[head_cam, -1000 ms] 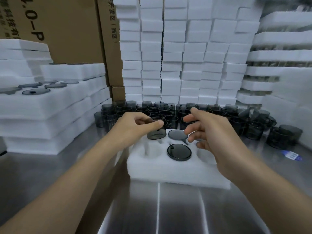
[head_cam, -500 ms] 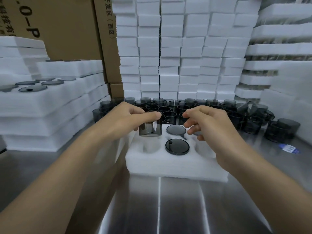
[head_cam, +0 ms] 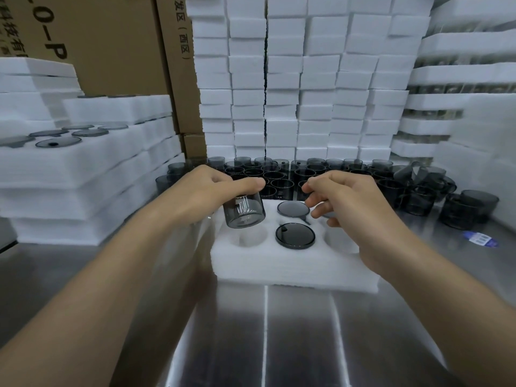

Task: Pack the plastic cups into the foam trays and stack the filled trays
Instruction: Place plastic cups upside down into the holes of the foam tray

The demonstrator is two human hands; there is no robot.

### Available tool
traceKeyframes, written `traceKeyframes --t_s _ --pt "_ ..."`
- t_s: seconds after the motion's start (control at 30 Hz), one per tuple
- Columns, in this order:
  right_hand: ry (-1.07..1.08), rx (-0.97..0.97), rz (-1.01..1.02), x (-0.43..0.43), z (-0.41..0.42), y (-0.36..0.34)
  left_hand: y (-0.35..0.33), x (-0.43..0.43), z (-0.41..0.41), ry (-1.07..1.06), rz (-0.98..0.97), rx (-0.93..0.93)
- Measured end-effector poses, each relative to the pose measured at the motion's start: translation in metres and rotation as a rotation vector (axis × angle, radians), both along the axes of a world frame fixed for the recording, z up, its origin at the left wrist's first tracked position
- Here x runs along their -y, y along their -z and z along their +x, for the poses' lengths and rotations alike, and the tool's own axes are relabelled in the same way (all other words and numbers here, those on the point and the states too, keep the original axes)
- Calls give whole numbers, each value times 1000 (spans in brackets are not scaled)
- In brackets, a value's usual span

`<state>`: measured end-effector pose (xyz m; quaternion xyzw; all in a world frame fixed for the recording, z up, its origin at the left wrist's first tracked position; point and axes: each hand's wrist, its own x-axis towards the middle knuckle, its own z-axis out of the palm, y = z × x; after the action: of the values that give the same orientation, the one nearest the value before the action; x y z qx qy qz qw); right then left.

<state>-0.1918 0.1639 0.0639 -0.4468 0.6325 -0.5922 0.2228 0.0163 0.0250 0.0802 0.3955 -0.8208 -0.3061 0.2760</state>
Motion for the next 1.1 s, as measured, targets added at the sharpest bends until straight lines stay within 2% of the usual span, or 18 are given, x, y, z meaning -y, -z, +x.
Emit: traceKeyframes --t_s 0.17,0.4,0.67,0.83,0.93,1.03,1.1 --pt "-2 -12 3 0 0 0 6 -2 -5 115 -72 36" --pt "-3 -39 6 1 2 1 5 -7 -1 75 -228 240" --pt "-8 -70 7 0 3 2 -3 -11 1 66 -355 289" --pt "-17 -77 2 0 5 3 -2 -13 1 104 -253 296" --pt "-22 -81 1 0 5 3 -6 -19 0 20 -284 352" --pt "-26 -80 1 0 5 3 -8 -25 -1 -108 -511 253" --pt "-24 -87 4 0 6 3 -10 -37 -9 -42 -565 118"
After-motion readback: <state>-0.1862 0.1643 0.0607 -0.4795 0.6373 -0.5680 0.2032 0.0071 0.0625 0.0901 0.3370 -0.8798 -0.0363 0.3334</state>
